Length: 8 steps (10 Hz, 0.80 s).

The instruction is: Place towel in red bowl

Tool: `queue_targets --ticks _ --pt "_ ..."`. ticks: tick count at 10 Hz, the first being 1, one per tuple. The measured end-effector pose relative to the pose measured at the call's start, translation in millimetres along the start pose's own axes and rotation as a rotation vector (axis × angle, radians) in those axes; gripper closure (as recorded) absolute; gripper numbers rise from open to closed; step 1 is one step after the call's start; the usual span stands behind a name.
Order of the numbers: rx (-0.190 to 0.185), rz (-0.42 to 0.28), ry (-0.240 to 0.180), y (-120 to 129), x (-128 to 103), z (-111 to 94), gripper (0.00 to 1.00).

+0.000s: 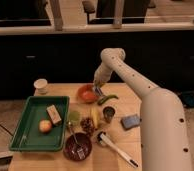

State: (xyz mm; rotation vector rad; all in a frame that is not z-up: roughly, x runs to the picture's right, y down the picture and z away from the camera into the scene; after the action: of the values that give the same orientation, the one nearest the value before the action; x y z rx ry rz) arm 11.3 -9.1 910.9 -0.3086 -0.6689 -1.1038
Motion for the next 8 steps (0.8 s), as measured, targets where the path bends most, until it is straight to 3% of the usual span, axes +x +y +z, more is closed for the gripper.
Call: queue_targets --ticks 8 --pt "0.05 0.005 -0.032 -9 -8 18 0.99"
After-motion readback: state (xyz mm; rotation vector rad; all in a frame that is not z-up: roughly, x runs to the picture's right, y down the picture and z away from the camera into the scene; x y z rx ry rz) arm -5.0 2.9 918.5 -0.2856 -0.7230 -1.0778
